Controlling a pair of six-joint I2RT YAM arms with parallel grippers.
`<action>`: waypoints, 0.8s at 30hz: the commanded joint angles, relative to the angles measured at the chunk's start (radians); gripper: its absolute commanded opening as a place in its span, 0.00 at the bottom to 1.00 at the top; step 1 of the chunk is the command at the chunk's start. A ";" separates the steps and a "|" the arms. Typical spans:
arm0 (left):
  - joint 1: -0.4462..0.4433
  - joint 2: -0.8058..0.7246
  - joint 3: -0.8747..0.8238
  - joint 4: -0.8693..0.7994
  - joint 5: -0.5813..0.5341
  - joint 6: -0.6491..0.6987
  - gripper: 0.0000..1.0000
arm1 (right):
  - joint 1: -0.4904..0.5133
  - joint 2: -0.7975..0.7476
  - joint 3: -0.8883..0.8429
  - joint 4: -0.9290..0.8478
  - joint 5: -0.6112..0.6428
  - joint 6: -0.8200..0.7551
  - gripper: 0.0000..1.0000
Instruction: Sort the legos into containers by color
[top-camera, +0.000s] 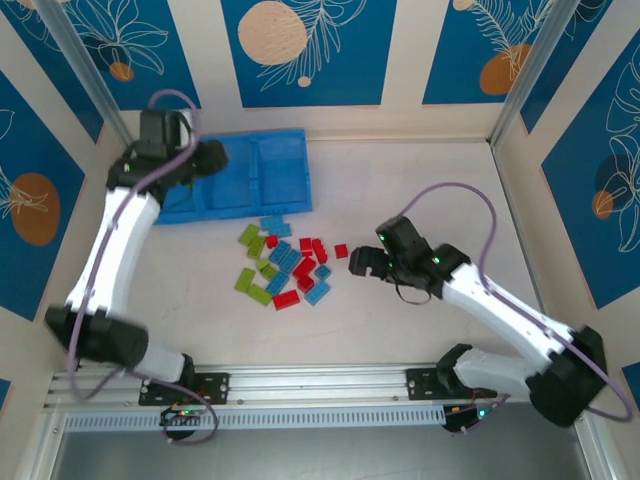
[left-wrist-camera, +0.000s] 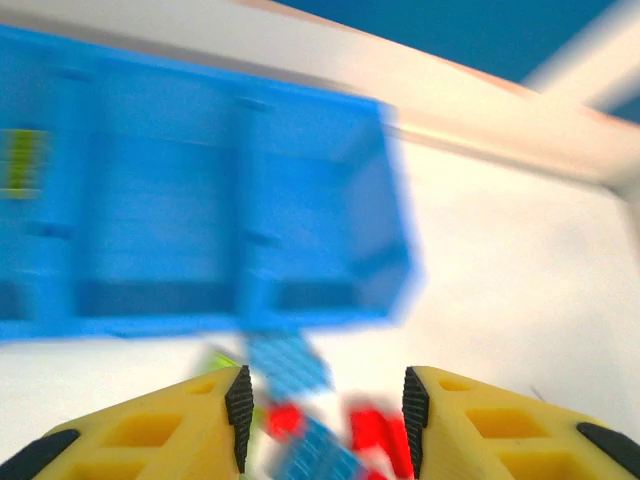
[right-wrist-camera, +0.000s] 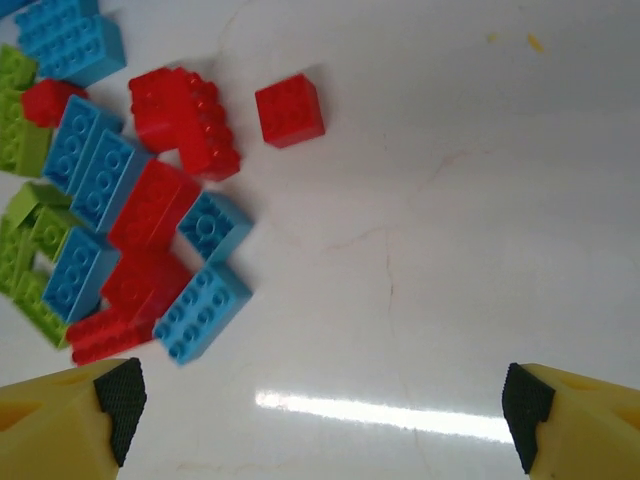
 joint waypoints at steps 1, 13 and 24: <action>-0.138 -0.144 -0.201 0.042 0.122 0.089 0.47 | -0.048 0.150 0.087 0.109 -0.104 -0.138 0.94; -0.240 -0.433 -0.535 -0.034 -0.034 0.388 0.80 | -0.060 0.703 0.368 0.149 -0.067 -0.273 0.74; -0.240 -0.460 -0.615 0.005 -0.075 0.405 1.00 | -0.041 0.678 0.355 0.126 -0.027 -0.240 0.37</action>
